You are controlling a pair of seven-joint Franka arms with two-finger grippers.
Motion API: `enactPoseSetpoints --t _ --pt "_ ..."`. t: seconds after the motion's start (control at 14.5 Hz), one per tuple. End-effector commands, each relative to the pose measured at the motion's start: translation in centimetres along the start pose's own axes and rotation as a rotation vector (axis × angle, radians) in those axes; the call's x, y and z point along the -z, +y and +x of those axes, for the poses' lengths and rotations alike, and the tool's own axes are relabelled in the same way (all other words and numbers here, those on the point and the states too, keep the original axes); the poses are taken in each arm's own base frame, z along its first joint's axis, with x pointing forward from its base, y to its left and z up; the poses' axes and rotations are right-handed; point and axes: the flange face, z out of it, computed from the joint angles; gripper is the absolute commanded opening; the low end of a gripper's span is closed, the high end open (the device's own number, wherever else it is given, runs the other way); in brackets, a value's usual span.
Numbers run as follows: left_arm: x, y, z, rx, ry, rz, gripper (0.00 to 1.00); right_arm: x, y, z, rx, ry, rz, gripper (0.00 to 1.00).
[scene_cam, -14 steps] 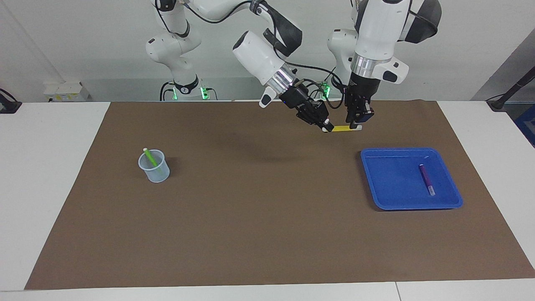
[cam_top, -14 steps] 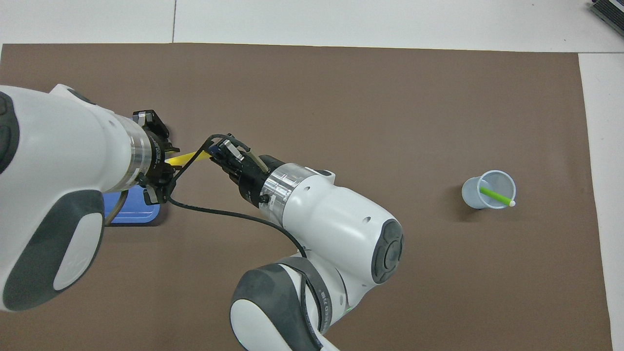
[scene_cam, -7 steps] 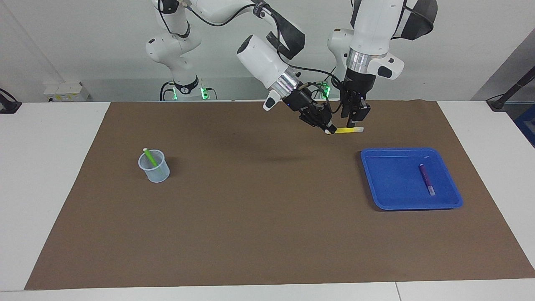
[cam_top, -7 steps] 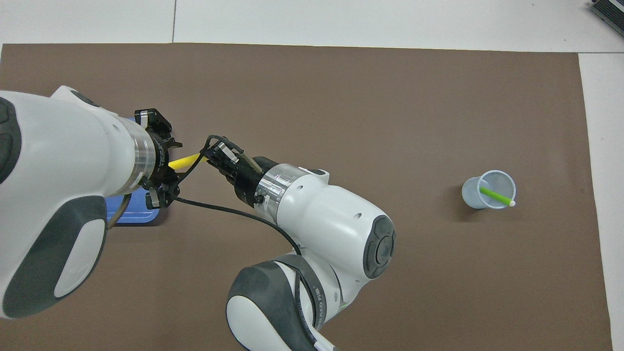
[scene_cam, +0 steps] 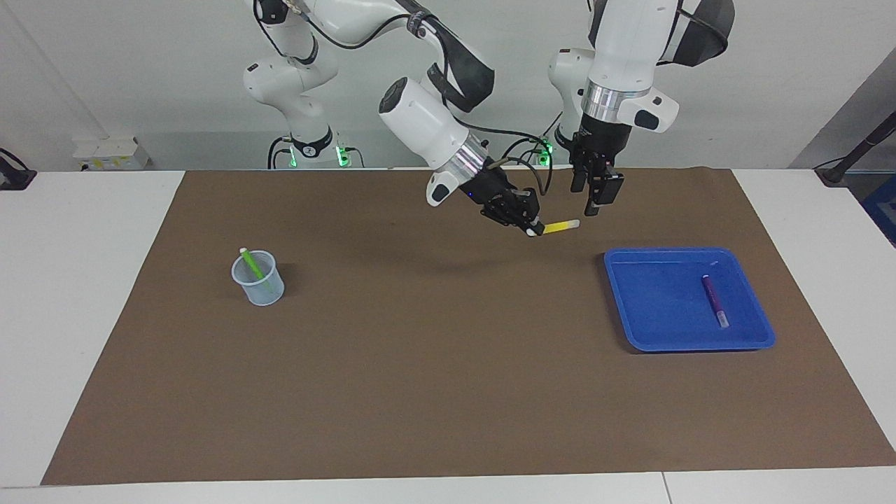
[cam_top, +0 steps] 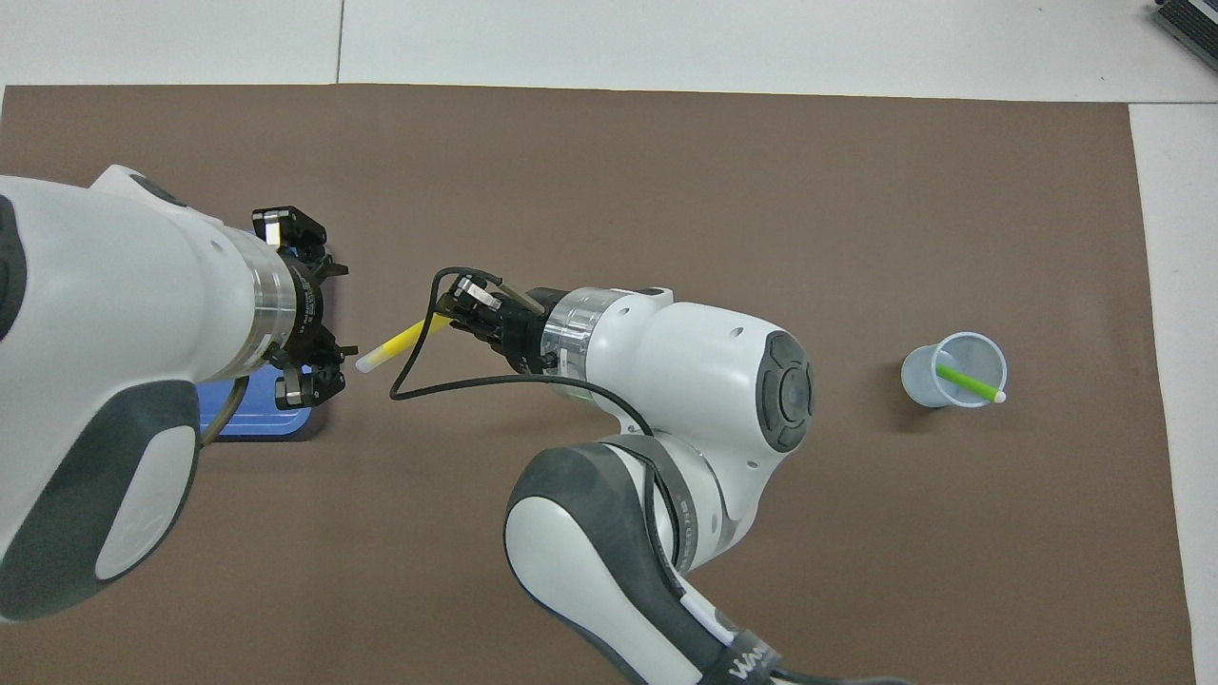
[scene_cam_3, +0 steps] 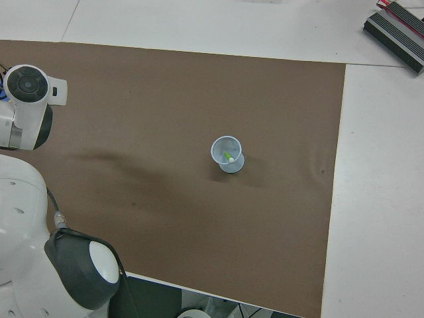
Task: Transfer and insert pens with both arms
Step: 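Open the left gripper and pull the pen away with the right gripper, then carry the yellow pen into the white cup with the right gripper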
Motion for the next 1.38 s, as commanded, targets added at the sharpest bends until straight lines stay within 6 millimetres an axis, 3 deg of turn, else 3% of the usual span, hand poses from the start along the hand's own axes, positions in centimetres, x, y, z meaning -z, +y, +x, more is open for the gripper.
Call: enactPoseSetpoints --t 0.0,0.35,0.62,1.11,1.31 --pt "1.0 0.1 2.1 -0.031 -0.010 -0.010 0.69 1.6 0.4 1.0 0.092 -0.034 -0.071 0.00" --pt "0.9 1.5 6.4 -0.173 0.006 -0.007 0.69 5.6 1.9 4.9 0.290 -0.069 -0.268 0.00" --pt "0.8 2.5 9.7 -0.301 -0.007 -0.006 0.69 10.5 3.8 7.9 0.479 -0.111 -0.447 0.00" --pt "0.6 4.1 19.5 -0.701 -0.062 -0.021 0.68 20.1 8.3 13.3 0.873 -0.243 -0.753 0.00" --pt "0.4 4.0 22.9 -0.847 -0.056 -0.025 0.68 22.0 9.6 14.4 1.030 -0.296 -0.895 0.00"
